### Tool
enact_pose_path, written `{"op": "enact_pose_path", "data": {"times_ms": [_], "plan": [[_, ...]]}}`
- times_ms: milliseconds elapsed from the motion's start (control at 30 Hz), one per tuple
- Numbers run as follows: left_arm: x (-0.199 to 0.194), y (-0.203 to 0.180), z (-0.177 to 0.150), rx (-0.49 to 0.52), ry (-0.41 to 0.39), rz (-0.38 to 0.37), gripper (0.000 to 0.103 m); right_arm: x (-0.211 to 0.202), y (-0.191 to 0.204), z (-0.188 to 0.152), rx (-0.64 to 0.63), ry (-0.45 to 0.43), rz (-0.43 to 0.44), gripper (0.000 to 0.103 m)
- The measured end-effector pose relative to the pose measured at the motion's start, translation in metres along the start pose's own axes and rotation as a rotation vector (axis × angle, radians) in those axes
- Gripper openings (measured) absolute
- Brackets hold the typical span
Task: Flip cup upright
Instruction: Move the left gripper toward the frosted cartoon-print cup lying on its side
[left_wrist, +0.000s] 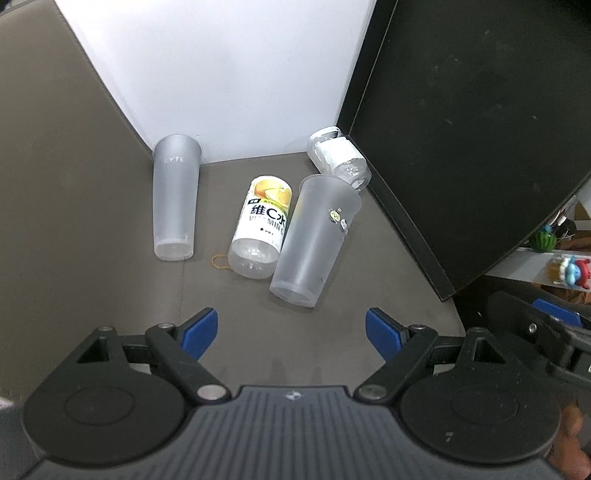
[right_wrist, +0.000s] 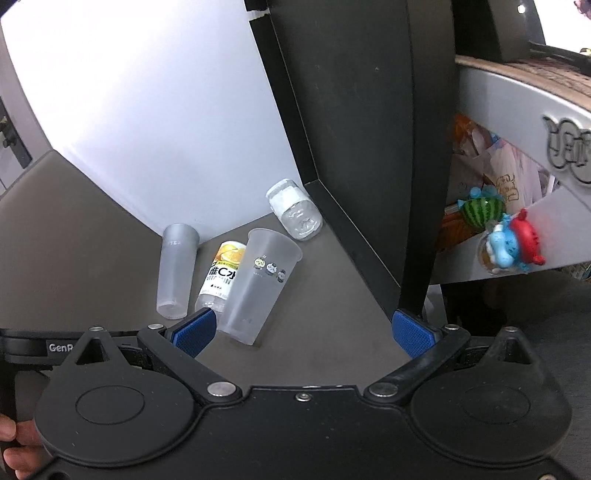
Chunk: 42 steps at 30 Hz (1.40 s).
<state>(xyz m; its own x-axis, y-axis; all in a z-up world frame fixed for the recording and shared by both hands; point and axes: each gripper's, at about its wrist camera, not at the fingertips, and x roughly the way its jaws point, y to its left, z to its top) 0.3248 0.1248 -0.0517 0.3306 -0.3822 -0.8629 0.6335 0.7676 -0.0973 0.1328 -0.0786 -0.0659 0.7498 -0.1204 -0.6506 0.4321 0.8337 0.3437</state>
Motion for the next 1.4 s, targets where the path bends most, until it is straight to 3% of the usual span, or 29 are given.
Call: {"op": "enact_pose_path", "data": {"times_ms": [700, 1400], "plan": [[0.082, -0.019, 0.037, 0.121, 0.084, 0.022, 0.083, 0.036, -0.016, -0.008, 0.071, -0.018, -0.024, 0.100], [0.155, -0.052, 0.059, 0.250, 0.098, 0.019, 0.083, 0.063, -0.028, -0.017, 0.176, 0.115, -0.024, 0.099]]}}
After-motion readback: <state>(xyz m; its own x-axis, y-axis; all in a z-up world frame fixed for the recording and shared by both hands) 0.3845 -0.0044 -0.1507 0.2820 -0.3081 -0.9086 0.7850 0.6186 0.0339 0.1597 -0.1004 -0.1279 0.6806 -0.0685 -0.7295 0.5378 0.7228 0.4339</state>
